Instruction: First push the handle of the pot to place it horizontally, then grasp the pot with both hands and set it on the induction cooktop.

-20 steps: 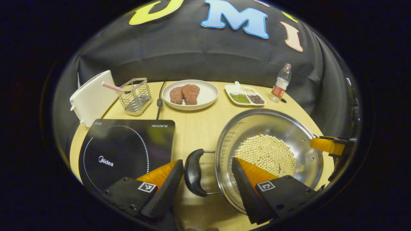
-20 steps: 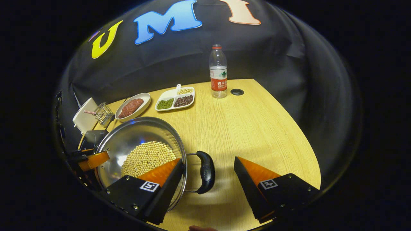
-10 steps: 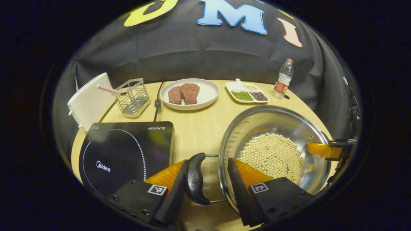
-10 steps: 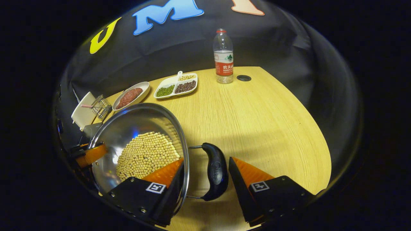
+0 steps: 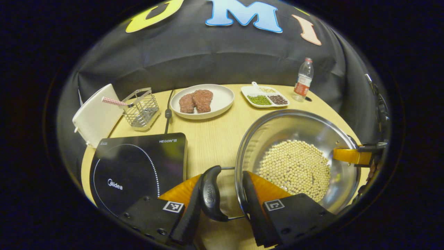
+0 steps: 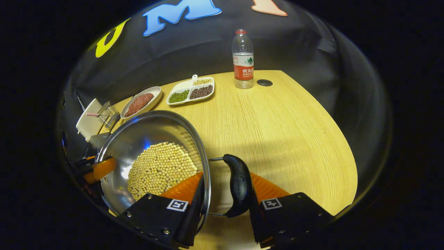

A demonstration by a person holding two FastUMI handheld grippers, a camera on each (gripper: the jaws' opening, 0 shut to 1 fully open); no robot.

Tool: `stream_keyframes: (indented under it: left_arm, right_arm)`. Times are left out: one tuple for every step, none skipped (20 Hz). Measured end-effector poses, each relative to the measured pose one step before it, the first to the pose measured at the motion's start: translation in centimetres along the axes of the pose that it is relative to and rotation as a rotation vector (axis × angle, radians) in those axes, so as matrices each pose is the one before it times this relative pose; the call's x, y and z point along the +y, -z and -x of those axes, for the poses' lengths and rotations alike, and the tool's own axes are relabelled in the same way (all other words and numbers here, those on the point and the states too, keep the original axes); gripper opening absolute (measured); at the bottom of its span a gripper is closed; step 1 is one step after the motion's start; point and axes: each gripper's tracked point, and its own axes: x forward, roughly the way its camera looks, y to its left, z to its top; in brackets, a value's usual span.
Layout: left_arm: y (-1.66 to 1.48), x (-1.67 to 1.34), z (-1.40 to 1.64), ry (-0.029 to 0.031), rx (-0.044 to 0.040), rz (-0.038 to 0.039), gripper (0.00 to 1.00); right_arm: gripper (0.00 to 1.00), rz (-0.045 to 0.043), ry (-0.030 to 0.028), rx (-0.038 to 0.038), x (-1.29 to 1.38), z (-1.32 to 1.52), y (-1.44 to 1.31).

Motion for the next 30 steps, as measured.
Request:
stream_keyframes:
  left_arm:
    - [-0.071,-0.064,-0.051,0.00363,-0.00039,0.00248,0.7]
    - [-0.056,0.056,0.091,-0.001,-0.00119,-0.00114,0.72]
    - [-0.138,-0.022,0.125,-0.00007,-0.00212,-0.00333,0.68]
    - [-0.096,0.058,0.162,-0.00004,-0.00225,-0.00041,0.64]
    - [-0.058,0.093,0.205,-0.00018,-0.00369,0.00255,0.65]
    - [-0.192,0.082,0.24,-0.00027,-0.00409,0.00184,0.68]
    - [-0.081,0.199,0.361,-0.00081,-0.00315,0.00033,0.64]
    - [-0.152,0.175,0.458,0.00032,-0.00309,0.00223,0.64]
    - [-0.134,0.081,0.552,0.00068,-0.00432,0.00214,0.64]
    - [-0.261,0.112,0.675,0.00072,-0.00413,0.00344,0.64]
    - [-0.329,0.185,0.583,0.00109,-0.0045,0.00113,0.65]
    - [-0.382,0.193,0.586,0.00132,-0.00478,0.00013,0.68]
    - [-0.296,0.242,0.536,0.00281,-0.0038,0.0009,0.68]
    - [-0.435,0.299,0.561,0.00206,-0.00546,-0.0003,0.68]
    - [-0.372,0.369,0.521,0.00261,-0.00653,-0.00068,0.68]
    - [-0.405,0.425,0.566,0.00186,-0.00719,0.00038,0.68]
    - [-0.365,0.382,0.709,0.00106,-0.00563,0.00021,0.68]
    - [-0.243,0.501,0.596,-0.00024,-0.00179,0.00143,0.64]
    - [-0.175,0.618,0.595,-0.00132,-0.0013,-0.00087,0.64]
    - [-0.277,0.534,0.413,0.00052,-0.00165,-0.00217,0.64]
    - [-0.07,0.528,0.461,0.00104,-0.00235,0.0006,0.64]
    - [-0.185,0.562,0.479,0.00073,-0.00075,0.00308,0.65]
    - [-0.054,0.609,0.49,-0.00022,0.00135,0.00214,0.64]
    - [0.075,0.707,0.526,-0.00149,0.00261,0.00224,0.64]
    - [0.033,0.66,0.462,-0.00133,0.00039,0.00299,0.64]
    - [-0.066,0.703,0.288,-0.00159,-0.00111,0.00162,0.65]
    - [0.056,0.596,0.5,-0.00198,0.00046,0.00438,0.68]
    - [0.027,0.693,0.316,-0.00114,0.00059,0.00637,0.68]
    - [0.078,0.792,0.332,-0.00194,0.00063,0.00782,0.68]
    - [0.0,0.835,0.277,-0.00123,0.00056,0.00674,0.64]
  right_arm:
    - [0.62,-0.00588,0.00253,0.00121,0.047,-0.009,0.027]
    - [0.62,0.00057,0.00066,0.00065,0.001,0.108,0.095]
    - [0.62,0.0006,0.00266,0.00204,0.471,-0.189,-0.313]
    - [0.63,-0.00167,-0.00081,-0.00059,0.123,0.276,-0.002]
    - [0.62,-0.0014,-0.00121,0.00001,0.142,0.267,-0.1]
    - [0.62,0.00031,0.00025,-0.00089,0.099,0.315,-0.071]
    - [0.62,0.00204,0.00087,-0.00156,0.147,0.233,-0.089]
    - [0.62,0.00227,0.00147,-0.0031,0.152,0.336,-0.222]
    - [0.62,0.00214,0.00069,-0.0042,0.268,0.47,-0.261]
    - [0.62,0.00259,0.00056,-0.00183,0.224,0.499,-0.242]
    - [0.62,-0.00005,0.00045,-0.00084,0.219,0.478,-0.162]
    - [0.62,0.00014,0.00093,-0.00196,0.298,0.607,-0.178]
    - [0.62,0.00511,0.00336,-0.00674,0.254,0.627,-0.246]
    - [0.62,0.00618,0.00265,-0.00939,0.353,0.647,-0.286]
    - [0.62,0.00245,0.00083,-0.00807,0.452,0.708,-0.277]
    - [0.62,-0.00102,-0.00045,-0.00827,0.476,0.557,-0.325]
    - [0.62,-0.00242,-0.00106,-0.00568,0.503,0.552,-0.196]
    - [0.62,-0.00072,-0.00097,-0.00511,0.523,0.367,-0.143]
    - [0.62,0.00018,-0.00009,0.00015,0.522,0.245,-0.012]
    - [0.62,-0.00061,0.00133,0.00136,0.604,0.432,-0.023]
    - [0.62,-0.00008,0.0004,-0.00136,0.614,0.426,0.002]
    - [0.62,0.00144,0.00016,-0.00241,0.629,0.377,-0.075]
    - [0.62,0.00447,-0.00015,0.00363,0.543,0.287,0.093]
    - [0.62,0.00247,-0.00004,-0.0018,0.643,0.369,-0.089]
    - [0.62,0.00304,-0.00076,-0.00074,0.621,0.208,-0.066]
    - [0.62,0.00278,-0.00103,-0.00041,0.584,0.242,-0.034]
    - [0.62,0.0013,-0.00111,-0.00099,0.739,0.22,-0.063]
    - [0.62,0.00282,-0.00142,-0.00061,0.649,0.227,-0.054]
    - [0.62,0.00261,-0.00187,0.00098,0.63,0.074,0.047]
    - [0.62,0.00443,-0.00141,-0.00216,0.71,0.202,0.026]
